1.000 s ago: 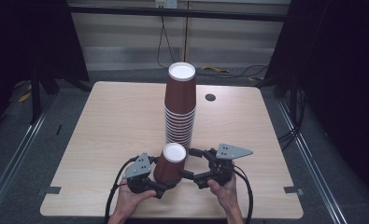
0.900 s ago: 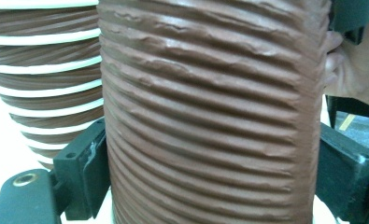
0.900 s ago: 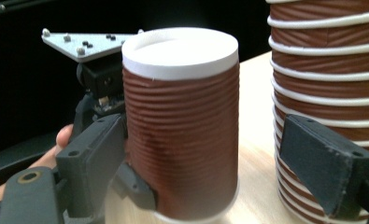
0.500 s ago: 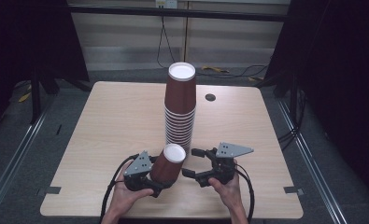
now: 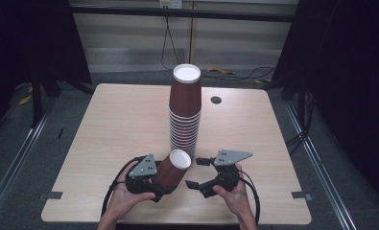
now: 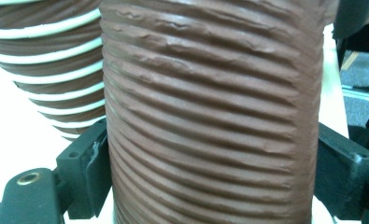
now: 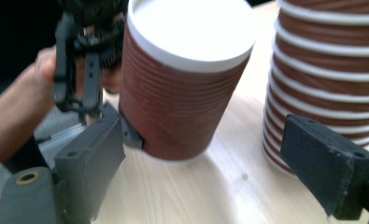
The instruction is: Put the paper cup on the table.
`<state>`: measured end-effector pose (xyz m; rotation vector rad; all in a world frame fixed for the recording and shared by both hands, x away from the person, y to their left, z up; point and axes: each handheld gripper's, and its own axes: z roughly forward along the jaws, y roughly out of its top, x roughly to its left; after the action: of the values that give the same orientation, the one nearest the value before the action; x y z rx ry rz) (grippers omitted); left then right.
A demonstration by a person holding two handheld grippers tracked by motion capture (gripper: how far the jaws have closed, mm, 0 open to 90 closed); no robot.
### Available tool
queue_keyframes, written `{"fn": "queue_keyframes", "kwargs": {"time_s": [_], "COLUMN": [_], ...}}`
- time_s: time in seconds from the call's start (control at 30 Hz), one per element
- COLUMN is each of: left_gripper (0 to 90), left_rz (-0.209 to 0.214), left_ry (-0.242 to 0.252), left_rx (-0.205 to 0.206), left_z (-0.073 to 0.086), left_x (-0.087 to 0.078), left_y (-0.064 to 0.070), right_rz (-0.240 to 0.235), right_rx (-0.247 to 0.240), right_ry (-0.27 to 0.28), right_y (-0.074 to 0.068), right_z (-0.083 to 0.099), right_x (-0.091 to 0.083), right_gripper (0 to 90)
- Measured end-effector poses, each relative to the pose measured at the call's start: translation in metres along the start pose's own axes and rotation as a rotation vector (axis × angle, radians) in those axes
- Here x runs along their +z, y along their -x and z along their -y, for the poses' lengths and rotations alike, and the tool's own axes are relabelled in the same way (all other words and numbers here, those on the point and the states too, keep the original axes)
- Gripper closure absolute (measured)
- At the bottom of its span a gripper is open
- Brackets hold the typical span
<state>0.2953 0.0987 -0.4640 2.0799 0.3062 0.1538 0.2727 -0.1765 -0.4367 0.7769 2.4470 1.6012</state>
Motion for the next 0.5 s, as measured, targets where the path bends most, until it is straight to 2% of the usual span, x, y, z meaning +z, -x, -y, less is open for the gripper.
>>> {"fn": "queue_keyframes", "kwargs": {"time_s": [0.07, 0.1, 0.13, 0.17, 0.5], "left_gripper": [13.8, 13.8, 13.8, 13.8, 13.9], "left_rz": [-0.003, -0.003, -0.009, -0.009, 0.005], "left_ry": [-0.014, -0.014, -0.025, -0.031, -0.113], "left_rx": [0.003, 0.003, -0.001, 0.002, 0.052], "left_z": [0.0, 0.0, -0.0002, -0.0003, -0.0055], "left_x": [-0.0005, -0.0005, 0.0003, 0.0004, -0.0028], "left_y": [-0.0011, -0.0011, -0.0025, -0.0031, -0.0062], "right_rz": [0.007, 0.007, 0.03, 0.037, 0.045], "right_rx": [-0.003, -0.003, -0.02, -0.02, -0.059], "right_ry": [-0.038, -0.038, -0.08, -0.092, -0.122], "right_y": [-0.0003, -0.0003, -0.0013, -0.0013, 0.001], "right_z": [0.0001, 0.0001, 0.0004, 0.0005, -0.0043], "right_x": [0.0021, 0.0021, 0.0045, 0.0058, 0.0048], "right_gripper": [13.3, 13.3, 13.3, 13.4, 13.4]}}
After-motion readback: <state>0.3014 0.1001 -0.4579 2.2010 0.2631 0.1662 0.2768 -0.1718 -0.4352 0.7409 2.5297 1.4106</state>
